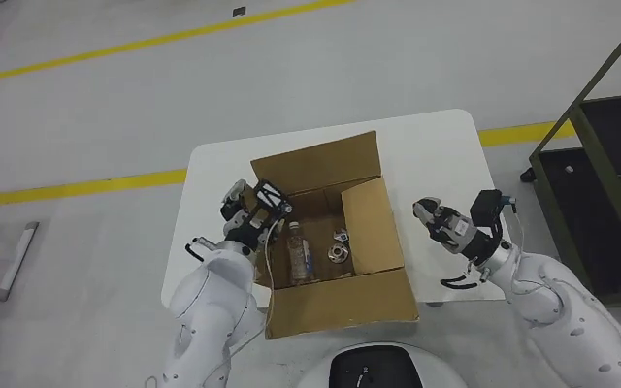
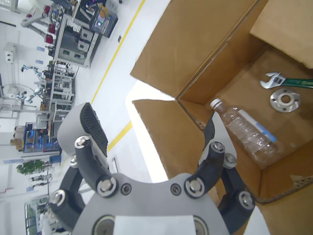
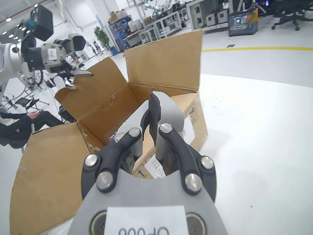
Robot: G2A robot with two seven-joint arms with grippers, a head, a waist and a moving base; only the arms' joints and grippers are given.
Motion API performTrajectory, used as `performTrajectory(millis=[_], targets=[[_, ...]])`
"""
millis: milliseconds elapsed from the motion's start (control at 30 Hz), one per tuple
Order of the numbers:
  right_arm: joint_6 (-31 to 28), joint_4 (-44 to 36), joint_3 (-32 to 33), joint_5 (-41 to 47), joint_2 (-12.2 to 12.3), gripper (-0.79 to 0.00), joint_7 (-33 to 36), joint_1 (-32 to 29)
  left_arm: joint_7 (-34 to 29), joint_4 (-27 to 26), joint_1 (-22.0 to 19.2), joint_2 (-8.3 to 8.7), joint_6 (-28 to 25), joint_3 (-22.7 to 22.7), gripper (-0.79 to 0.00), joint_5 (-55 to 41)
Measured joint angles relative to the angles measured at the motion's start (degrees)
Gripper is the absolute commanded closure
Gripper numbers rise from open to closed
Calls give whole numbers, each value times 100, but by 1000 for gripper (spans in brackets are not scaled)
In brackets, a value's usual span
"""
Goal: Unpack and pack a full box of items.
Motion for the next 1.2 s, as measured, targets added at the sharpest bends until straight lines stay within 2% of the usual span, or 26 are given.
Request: performTrajectory(millis=[167, 400, 533, 933, 1033, 1200], targets=[[5, 254, 242, 110, 23, 0, -9, -140, 197, 73, -106, -90, -65, 379, -785, -1129], [-75, 410, 255, -18, 28, 0, 64, -242, -276, 785, -602, -293, 98, 1098, -785, -3865], [-147, 411, 200, -173, 22, 0, 10, -310, -427, 1171, -779, -344, 224, 1192, -785, -5205], [-387, 280, -1, -717, 16, 0, 24, -420, -339, 1228, -725, -347, 281, 1186, -785, -5007], [-359, 339, -79, -760, 2, 0, 43, -358, 10, 1683, -700, -387, 617, 1193, -785, -5472], [-212, 482, -250, -800, -32, 0, 123, -225, 39, 2631, -981, -488, 1468, 1208, -785, -6521]])
